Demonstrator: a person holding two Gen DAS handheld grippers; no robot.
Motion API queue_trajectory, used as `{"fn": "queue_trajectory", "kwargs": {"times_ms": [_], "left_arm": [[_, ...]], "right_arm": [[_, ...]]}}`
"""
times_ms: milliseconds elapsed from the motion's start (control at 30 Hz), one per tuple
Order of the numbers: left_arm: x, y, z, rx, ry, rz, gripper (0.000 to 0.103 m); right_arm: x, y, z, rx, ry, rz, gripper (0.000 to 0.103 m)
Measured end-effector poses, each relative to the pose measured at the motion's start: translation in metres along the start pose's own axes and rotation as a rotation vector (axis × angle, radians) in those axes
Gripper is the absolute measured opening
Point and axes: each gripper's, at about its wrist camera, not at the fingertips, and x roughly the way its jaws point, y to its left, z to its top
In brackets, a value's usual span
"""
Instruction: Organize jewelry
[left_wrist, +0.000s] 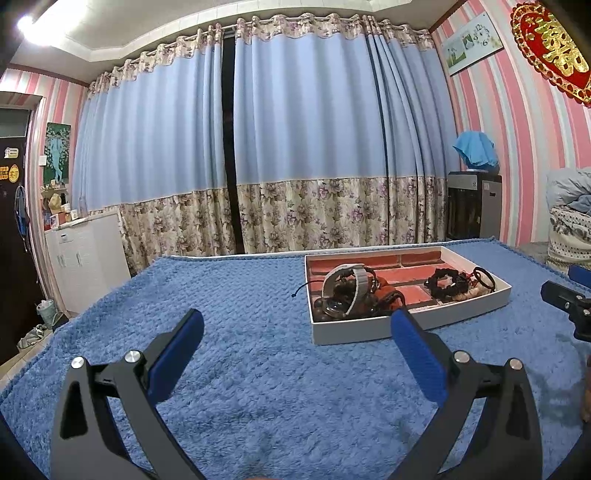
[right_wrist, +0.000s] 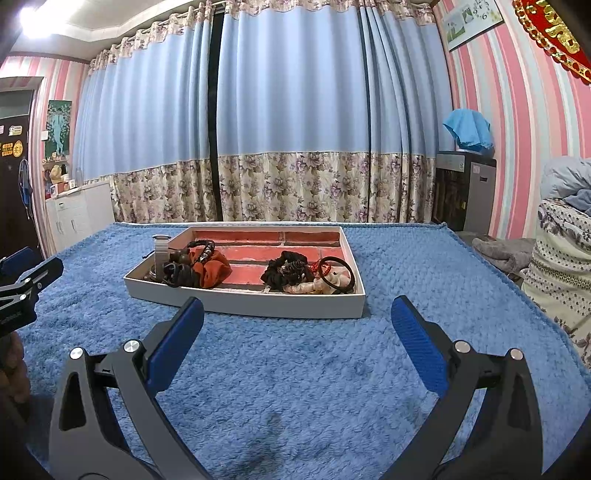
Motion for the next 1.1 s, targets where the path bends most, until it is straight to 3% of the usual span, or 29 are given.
{"fn": "queue_trajectory", "kwargs": {"times_ms": [1100], "left_arm": [[-0.0020, -0.0040, -0.0002, 0.004, -0.015, 0.005, 0.099]], "right_arm": [[0.0000, -0.0002, 0.0008, 0.000, 0.002, -0.001, 0.099]]}}
